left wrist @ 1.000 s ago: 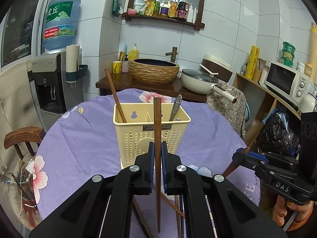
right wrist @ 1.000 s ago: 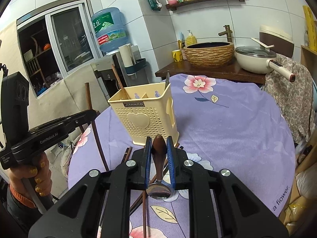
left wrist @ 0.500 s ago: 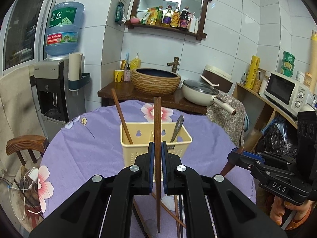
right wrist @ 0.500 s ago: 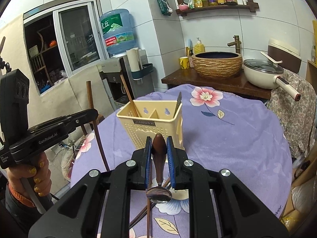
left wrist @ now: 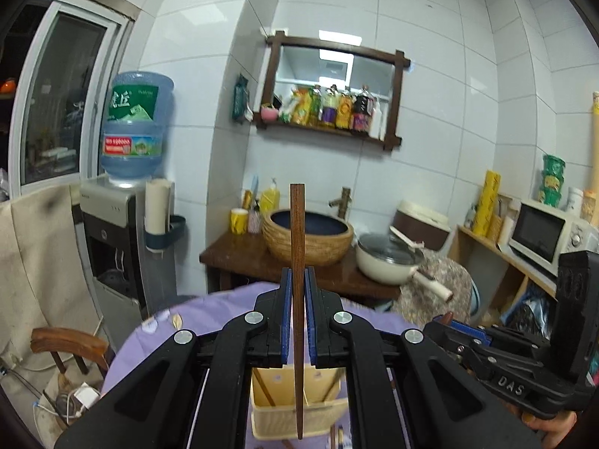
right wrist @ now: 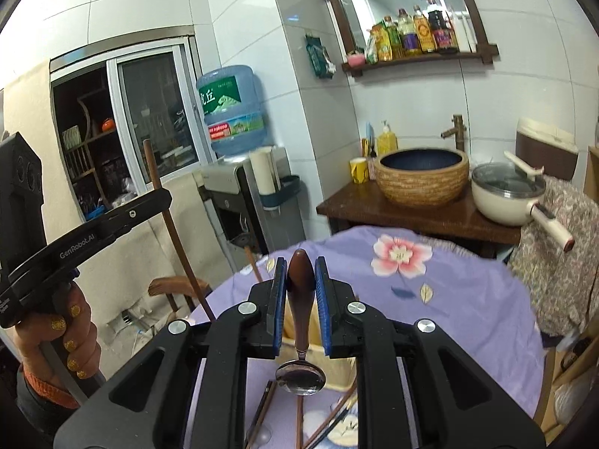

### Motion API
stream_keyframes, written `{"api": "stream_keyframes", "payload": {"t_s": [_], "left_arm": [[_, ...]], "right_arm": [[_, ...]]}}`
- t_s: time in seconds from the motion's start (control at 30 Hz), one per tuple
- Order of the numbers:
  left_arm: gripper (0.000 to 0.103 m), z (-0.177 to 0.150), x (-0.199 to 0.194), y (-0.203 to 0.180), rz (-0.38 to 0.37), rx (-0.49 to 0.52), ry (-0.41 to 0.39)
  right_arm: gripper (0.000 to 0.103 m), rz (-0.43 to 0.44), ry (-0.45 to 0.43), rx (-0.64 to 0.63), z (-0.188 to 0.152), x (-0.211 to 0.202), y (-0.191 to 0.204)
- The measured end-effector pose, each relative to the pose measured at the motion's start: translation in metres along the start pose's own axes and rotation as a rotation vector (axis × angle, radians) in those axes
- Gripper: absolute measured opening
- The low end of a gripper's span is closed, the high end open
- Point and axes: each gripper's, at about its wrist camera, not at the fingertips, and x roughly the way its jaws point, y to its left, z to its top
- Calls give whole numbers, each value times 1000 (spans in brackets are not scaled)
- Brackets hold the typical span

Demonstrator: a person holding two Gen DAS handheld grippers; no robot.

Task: Organize utensils
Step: 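Lift the chopstick with the left tool while the right tool carries the spoon above the holder, then lower the chopstick into the holder and open the left tool while the right tool releases the spoon inside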

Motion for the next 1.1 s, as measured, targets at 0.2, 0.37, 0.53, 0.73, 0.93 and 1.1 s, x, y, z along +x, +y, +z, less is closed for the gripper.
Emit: {"api": "stream_keyframes", "payload": {"t_s": [0.2,0.37,0.53,0.73,0.93,1.1], "left_arm": [[7,13,29,3,56,-24,-44],[7,-3,55,10,91,-50,-26],[7,-28,71,17,104,-47,16],[7,-50,80,26,99,-53,53],[7,-68,86,33,93,-62,86],[7,-81,86,33,82,-64,104]], "right_arm": [[16,-69,-39,-19,29,30,7],[16,-91,-21,-25,19,61,6],[16,-104,27,-1,-9,87,-2],[16,-111,55,7,-32,99,-10],[16,-109,78,1,-48,104,-11],[16,-105,98,4,-60,108,-14]]}}
